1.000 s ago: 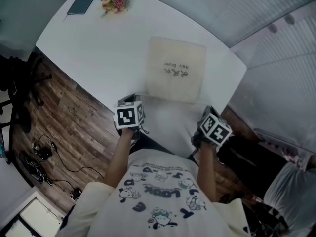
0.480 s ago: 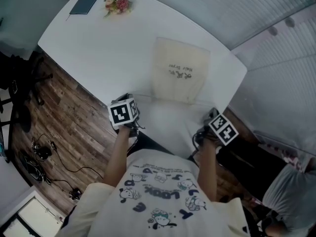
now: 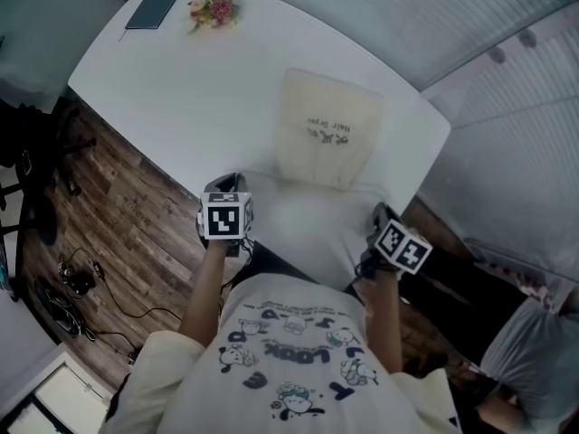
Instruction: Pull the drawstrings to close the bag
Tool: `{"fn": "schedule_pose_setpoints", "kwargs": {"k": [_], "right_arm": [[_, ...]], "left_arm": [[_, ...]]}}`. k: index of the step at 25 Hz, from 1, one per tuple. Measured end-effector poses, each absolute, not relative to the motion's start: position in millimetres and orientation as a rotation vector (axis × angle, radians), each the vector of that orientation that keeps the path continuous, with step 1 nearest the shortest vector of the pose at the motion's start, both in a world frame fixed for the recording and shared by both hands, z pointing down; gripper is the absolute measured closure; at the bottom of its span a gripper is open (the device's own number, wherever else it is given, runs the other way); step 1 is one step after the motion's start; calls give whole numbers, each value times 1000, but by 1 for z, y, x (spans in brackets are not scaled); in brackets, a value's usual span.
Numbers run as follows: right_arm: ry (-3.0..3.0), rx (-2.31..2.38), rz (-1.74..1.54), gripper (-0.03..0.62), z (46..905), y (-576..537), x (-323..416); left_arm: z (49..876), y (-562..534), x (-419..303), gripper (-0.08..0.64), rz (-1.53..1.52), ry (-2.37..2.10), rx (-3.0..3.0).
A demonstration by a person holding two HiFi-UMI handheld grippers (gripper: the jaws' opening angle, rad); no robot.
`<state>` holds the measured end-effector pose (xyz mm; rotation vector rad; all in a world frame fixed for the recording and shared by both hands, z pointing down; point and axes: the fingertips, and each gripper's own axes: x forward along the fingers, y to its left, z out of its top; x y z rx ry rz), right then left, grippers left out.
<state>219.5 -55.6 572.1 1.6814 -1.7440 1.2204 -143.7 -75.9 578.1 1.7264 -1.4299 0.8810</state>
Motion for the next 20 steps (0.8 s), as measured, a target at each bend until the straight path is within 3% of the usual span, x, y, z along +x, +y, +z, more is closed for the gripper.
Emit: {"fn": "schedule_pose_setpoints", "kwargs": {"k": [2, 3, 4, 5, 12, 20], "right_arm": [[-1731, 1630, 1126, 562, 573, -49, 221], [-1721, 1602, 1076, 522, 574, -45, 222], [-1710, 1574, 1028, 423, 574, -43, 223], [-1699, 1549, 979, 405, 574, -40, 224], [-1837, 1349, 617, 403, 542, -56, 196], [-1906, 874, 338, 393, 549, -71, 131]], "left_arm": [[579, -70, -143, 497, 949, -1391, 1761], [579, -67, -143, 475, 976, -1376, 1771], [581, -64, -144, 447, 996, -1361, 1777], [582, -61, -145, 430, 1013, -1344, 1783], [566, -59, -144, 354, 1160, -1231, 1897], [547, -74, -87, 337, 1283, -1017, 2143]]}}
